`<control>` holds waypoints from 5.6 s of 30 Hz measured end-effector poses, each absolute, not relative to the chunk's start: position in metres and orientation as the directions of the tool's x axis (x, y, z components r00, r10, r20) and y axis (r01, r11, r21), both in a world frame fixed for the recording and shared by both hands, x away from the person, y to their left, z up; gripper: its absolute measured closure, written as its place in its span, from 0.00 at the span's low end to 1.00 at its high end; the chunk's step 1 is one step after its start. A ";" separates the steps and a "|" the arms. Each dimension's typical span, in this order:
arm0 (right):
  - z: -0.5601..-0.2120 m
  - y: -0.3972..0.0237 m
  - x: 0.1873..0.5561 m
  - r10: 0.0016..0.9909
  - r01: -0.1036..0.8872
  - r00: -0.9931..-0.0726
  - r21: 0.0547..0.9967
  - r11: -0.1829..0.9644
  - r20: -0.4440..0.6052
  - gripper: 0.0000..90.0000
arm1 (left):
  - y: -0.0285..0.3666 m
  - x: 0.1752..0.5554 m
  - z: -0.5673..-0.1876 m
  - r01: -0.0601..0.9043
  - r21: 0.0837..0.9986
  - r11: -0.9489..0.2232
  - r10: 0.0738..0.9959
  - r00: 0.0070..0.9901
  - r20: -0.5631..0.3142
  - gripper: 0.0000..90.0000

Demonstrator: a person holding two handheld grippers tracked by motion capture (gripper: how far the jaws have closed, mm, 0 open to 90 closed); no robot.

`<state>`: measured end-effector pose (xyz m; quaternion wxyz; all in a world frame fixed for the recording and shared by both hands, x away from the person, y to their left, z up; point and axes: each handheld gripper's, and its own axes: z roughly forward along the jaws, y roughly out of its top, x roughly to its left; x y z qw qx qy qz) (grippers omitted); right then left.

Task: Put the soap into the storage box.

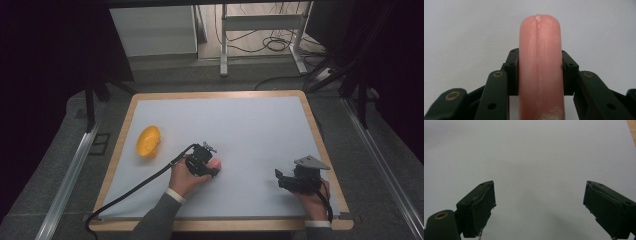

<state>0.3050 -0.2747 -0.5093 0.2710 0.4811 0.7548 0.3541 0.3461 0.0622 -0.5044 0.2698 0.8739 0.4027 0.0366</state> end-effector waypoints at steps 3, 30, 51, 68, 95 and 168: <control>-0.510 -0.275 0.305 0.919 0.537 -0.388 0.795 0.283 -0.066 0.11 | 0.063 0.346 -0.503 0.682 0.506 -0.528 0.723 0.674 -0.154 0.67; -0.511 -0.275 0.306 0.920 0.542 -0.386 0.789 0.289 -0.072 0.11 | 0.099 0.341 -0.471 0.672 0.580 -0.460 0.755 0.640 -0.143 0.67; -0.512 -0.275 0.306 0.920 0.542 -0.384 0.787 0.294 -0.079 0.11 | 0.129 0.344 -0.457 0.677 0.602 -0.422 0.787 0.604 -0.127 0.67; -0.512 -0.274 0.306 0.919 0.545 -0.387 0.785 0.296 -0.078 0.11 | 0.151 0.347 -0.452 0.693 0.613 -0.379 0.818 0.561 -0.129 0.67; -0.511 -0.274 0.306 0.920 0.542 -0.384 0.788 0.292 -0.077 0.11 | 0.194 0.352 -0.438 0.709 0.634 -0.308 0.868 0.482 -0.118 0.67; -0.512 -0.274 0.306 0.921 0.546 -0.380 0.782 0.301 -0.088 0.12 | 0.264 0.400 -0.473 0.815 0.549 -0.187 0.948 0.295 -0.116 0.67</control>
